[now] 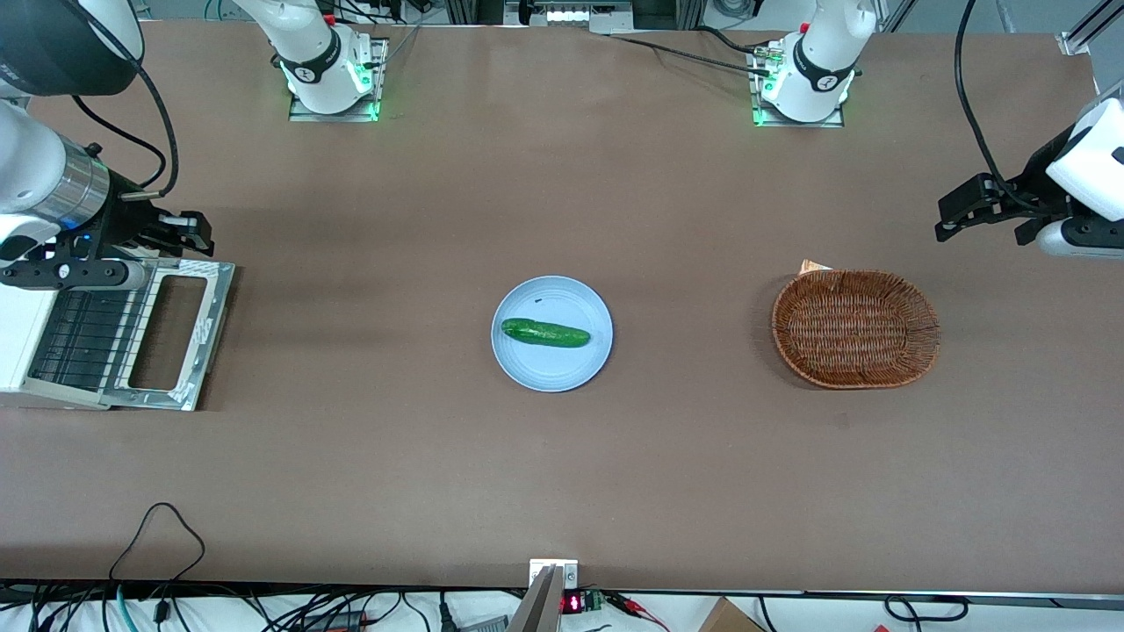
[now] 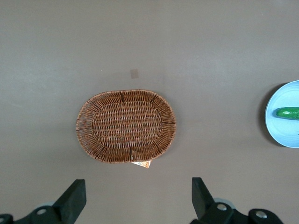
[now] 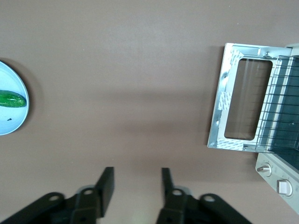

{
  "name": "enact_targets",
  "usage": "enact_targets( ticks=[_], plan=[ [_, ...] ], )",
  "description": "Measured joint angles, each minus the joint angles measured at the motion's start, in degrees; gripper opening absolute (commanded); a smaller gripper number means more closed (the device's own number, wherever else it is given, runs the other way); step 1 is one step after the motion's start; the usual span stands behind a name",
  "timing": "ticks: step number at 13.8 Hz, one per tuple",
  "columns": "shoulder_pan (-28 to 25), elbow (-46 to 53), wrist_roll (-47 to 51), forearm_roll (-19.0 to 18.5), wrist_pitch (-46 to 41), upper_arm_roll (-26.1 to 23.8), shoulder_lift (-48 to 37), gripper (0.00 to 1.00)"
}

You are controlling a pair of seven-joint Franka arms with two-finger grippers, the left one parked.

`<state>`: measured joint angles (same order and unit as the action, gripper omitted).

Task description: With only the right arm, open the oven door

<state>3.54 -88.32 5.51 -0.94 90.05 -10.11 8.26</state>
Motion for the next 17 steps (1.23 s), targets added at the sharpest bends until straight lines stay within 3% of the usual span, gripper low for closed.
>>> enact_targets(
  ticks=[5,17],
  plan=[
    [-0.03,1.14,-6.56,-0.01,-0.06,0.7,-0.36,0.99],
    [0.64,1.26,-7.61,-0.01,-0.01,0.35,-0.5,0.99]
  ],
)
